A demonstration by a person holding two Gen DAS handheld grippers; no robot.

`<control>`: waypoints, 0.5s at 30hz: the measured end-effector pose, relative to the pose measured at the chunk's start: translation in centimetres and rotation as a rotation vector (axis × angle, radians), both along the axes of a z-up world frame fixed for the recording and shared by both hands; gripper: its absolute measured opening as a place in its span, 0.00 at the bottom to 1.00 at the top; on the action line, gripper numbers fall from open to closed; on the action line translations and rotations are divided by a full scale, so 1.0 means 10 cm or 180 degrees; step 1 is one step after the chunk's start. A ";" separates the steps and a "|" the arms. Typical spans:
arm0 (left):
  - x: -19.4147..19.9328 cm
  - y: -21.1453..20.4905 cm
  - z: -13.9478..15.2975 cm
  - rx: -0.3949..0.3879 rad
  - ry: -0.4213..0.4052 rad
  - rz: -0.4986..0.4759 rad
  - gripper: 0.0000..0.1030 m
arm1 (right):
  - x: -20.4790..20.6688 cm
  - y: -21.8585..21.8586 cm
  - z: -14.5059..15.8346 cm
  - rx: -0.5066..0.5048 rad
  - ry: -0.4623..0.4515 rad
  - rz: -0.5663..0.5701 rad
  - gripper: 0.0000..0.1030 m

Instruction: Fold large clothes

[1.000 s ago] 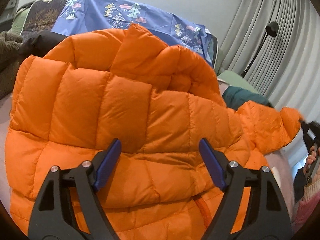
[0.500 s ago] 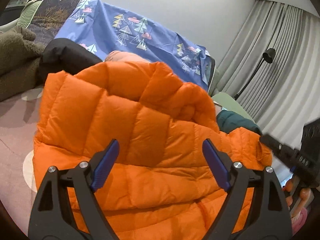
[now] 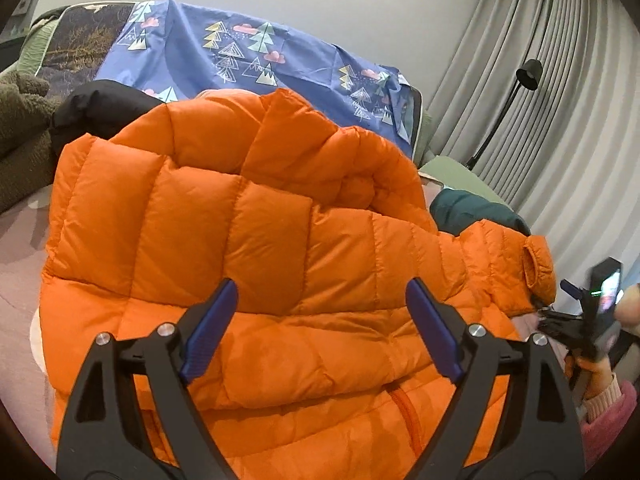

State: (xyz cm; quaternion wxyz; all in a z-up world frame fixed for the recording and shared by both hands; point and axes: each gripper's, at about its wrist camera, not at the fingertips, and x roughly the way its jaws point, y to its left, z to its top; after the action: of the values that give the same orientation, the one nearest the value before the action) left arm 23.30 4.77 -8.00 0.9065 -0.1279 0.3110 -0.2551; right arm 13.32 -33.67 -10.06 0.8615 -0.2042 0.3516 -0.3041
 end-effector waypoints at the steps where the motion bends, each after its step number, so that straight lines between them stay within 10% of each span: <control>1: 0.00 0.01 0.00 0.0006 0.0003 0.0009 0.85 | 0.04 -0.07 -0.03 -0.0048 -0.0014 -0.0111 0.64; 2: 0.01 0.02 -0.01 0.0006 0.0010 0.0021 0.85 | 0.06 -0.17 -0.03 0.0035 -0.0042 -0.0214 0.46; 3: 0.01 0.03 -0.01 -0.0001 0.0014 0.0027 0.85 | 0.10 -0.36 0.04 0.0326 -0.0138 -0.0371 0.07; 9: 0.04 0.02 0.01 -0.0041 0.0038 -0.0043 0.85 | -0.20 -0.22 0.95 0.1913 -0.1381 0.0339 0.03; 15: -0.02 0.03 0.12 -0.0021 -0.0039 -0.0113 0.85 | 0.26 1.10 1.07 0.2570 -0.1061 0.1808 0.04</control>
State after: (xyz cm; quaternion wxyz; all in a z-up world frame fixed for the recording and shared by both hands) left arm 23.13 5.11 -6.83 0.9033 -0.1238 0.3069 -0.2730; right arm 15.91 -22.66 0.61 0.9645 0.1081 0.2297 0.0731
